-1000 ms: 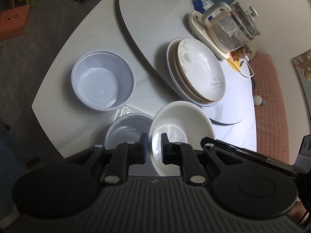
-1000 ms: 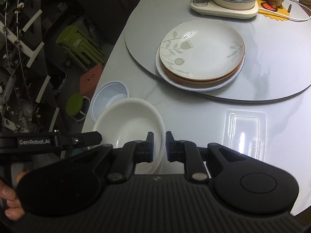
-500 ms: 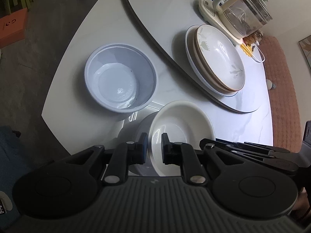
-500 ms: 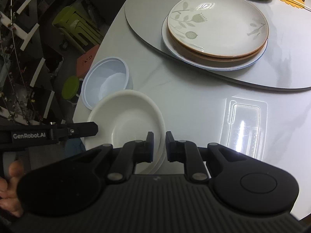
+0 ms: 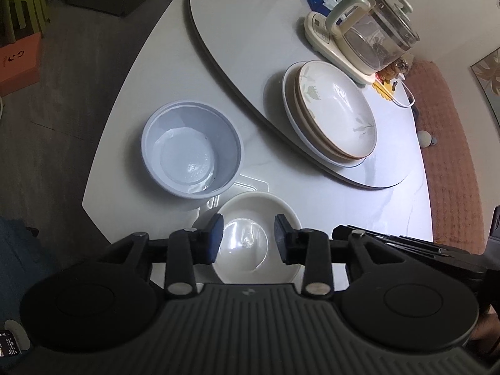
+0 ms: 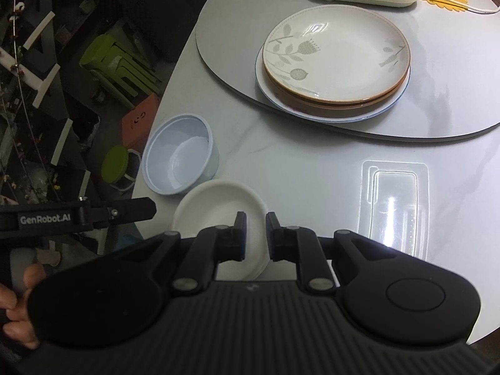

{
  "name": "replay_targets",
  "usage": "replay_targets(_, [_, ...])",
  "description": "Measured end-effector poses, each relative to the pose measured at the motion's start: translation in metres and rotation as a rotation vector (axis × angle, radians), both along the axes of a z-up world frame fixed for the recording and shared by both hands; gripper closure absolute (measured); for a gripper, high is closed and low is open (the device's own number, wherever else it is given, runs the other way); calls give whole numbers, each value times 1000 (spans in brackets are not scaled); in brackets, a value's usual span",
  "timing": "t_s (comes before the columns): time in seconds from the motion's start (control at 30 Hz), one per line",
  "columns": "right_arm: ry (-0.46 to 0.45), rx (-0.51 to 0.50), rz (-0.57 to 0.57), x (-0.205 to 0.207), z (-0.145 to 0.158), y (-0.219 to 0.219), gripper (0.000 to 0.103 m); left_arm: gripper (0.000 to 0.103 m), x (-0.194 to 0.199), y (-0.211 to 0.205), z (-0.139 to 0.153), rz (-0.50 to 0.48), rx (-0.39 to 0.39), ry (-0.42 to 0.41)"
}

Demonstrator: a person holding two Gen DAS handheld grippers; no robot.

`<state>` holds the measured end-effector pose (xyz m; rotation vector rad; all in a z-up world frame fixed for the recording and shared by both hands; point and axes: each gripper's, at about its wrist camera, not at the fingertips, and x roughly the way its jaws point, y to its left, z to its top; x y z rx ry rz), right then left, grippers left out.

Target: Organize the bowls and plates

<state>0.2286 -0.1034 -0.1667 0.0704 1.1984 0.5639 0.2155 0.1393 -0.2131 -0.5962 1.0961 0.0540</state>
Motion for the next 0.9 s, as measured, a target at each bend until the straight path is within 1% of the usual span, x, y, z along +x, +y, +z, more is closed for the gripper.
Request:
replay_targets(0.13, [-43,27,-4,-4,25,-3,85,62,-9,-2,28,6,16,-37])
replay_targets(0.3, [-134,39,12,-12,55,-5,85,62,-24,-5,64,26,73,-95])
replay_targets(0.47, [-173,57,28,-20,75,-7,85,62,-40,-9,91,45,100,-140])
replay_targets(0.6, [-200,63,53,-24,85,-8,85,62,-53,-13,105,61,114,-168])
replay_targets(0.73, [-219,57,70,-25,88,-7,85,62,-64,-15,113,74,118,-186])
replay_targets(0.77, [-222,56,74,-26,89,-7,85,61,-64,-14,114,76,124,-183])
replay_targets(0.8, [-225,54,77,-26,89,-6,85,56,-65,-14,113,80,127,-177])
replay_targets(0.83, [-232,49,77,-27,89,-5,81,49,-66,-12,112,87,129,-172])
replay_targets(0.87, [-239,47,76,-29,90,-5,75,46,-67,-11,112,94,129,-172])
replay_targets(0.9, [-248,46,77,-30,90,-4,60,39,-68,-9,111,98,131,-173])
